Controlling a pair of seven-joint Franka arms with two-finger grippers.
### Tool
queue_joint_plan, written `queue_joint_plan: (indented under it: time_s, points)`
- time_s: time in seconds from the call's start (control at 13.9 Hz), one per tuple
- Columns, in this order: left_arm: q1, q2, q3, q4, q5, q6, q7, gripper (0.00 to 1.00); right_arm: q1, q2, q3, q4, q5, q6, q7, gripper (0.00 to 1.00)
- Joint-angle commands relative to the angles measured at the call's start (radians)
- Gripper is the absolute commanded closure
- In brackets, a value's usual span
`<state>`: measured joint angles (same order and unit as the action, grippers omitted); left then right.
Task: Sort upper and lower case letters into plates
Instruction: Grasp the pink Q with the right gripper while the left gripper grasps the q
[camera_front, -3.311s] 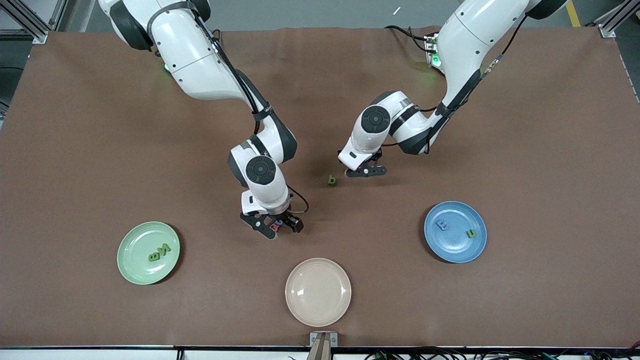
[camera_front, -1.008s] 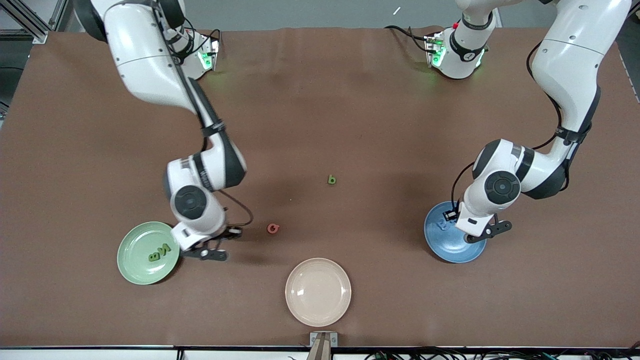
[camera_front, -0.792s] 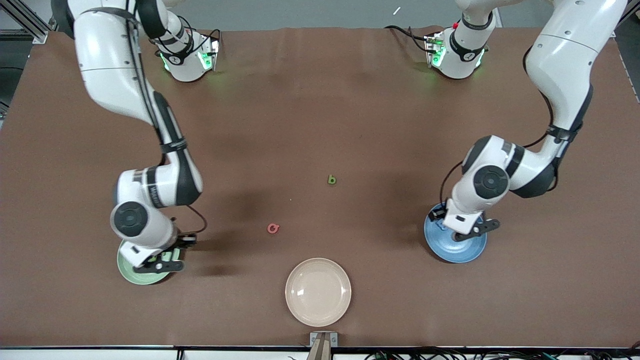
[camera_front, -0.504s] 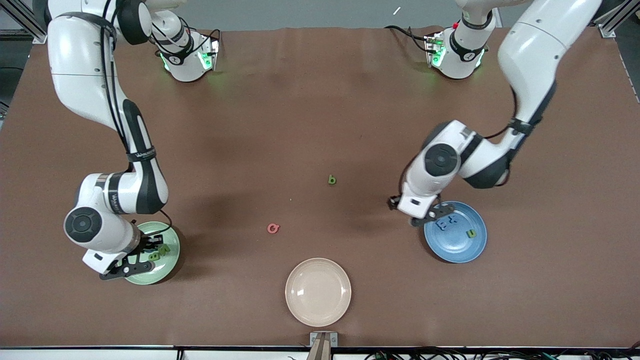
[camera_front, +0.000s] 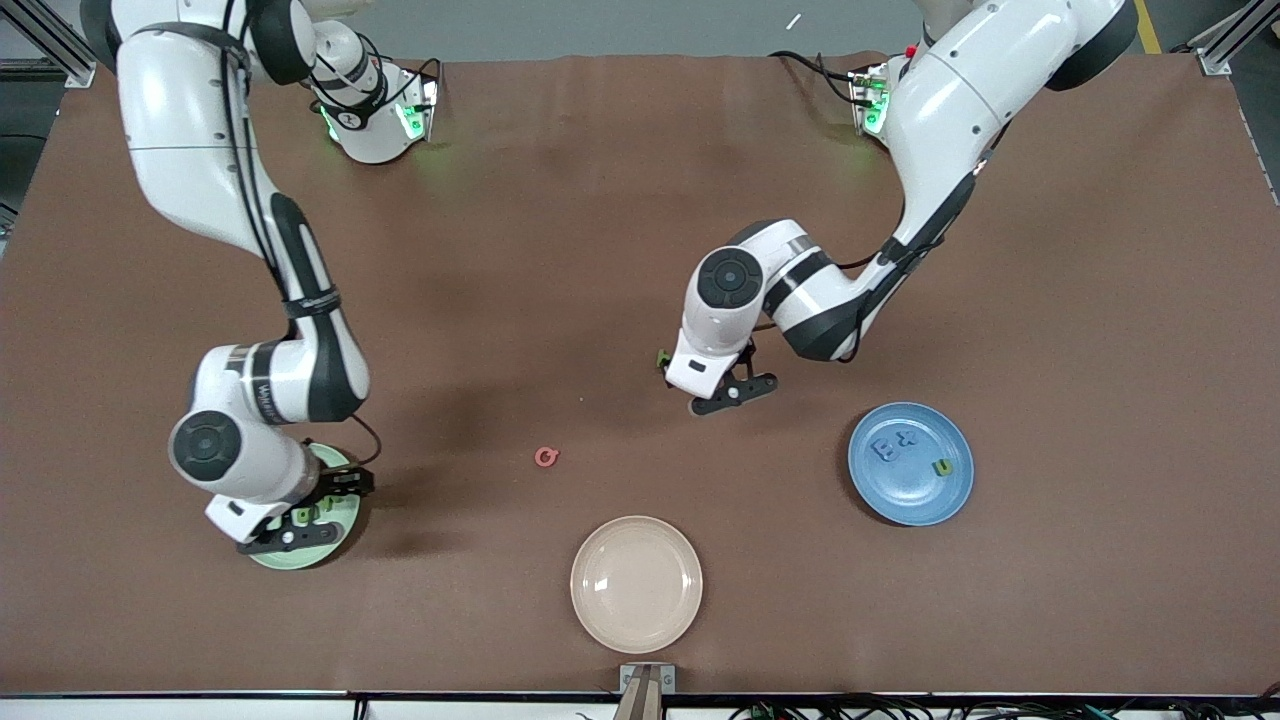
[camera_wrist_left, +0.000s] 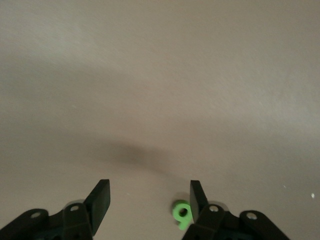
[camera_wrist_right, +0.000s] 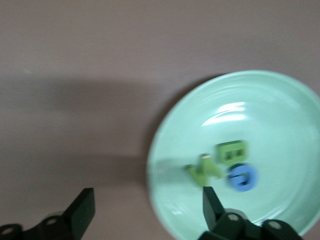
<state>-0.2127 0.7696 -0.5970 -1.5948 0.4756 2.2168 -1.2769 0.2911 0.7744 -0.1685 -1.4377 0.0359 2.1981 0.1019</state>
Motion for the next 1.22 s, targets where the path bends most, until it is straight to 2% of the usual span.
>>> queue_joint_plan:
  time_s: [0.0,0.14,0.29,0.43,0.58,0.79,0.94,1.15]
  points:
    - [-0.071,0.020,0.048,0.045,0.027,0.000,0.016,0.32,0.100,-0.011,-0.006,-0.010,0.021,-0.011,0.276,0.00]
    - [-0.111,0.037,0.083,0.046,0.096,0.050,0.016,0.33,0.170,-0.007,-0.006,-0.010,0.021,0.003,0.460,0.00]
    - [-0.112,0.065,0.082,0.047,0.101,0.096,0.018,0.36,0.235,0.006,-0.006,-0.006,0.019,0.026,0.600,0.00]
    - [-0.132,0.088,0.083,0.046,0.104,0.101,0.043,0.41,0.289,0.028,-0.006,-0.006,0.019,0.109,0.744,0.00]
    - [-0.146,0.091,0.083,0.036,0.104,0.101,0.041,0.41,0.318,0.057,0.006,-0.004,0.018,0.172,0.843,0.00]
    - [-0.155,0.091,0.083,0.036,0.098,0.098,0.028,0.41,0.322,0.089,0.049,0.008,0.016,0.190,0.920,0.00]
    - [-0.163,0.091,0.083,0.030,0.098,0.096,0.025,0.41,0.330,0.095,0.052,0.011,0.016,0.190,0.923,0.06]
    - [-0.175,0.085,0.083,-0.013,0.097,0.090,0.022,0.42,0.333,0.103,0.052,0.011,0.016,0.190,0.921,0.27]
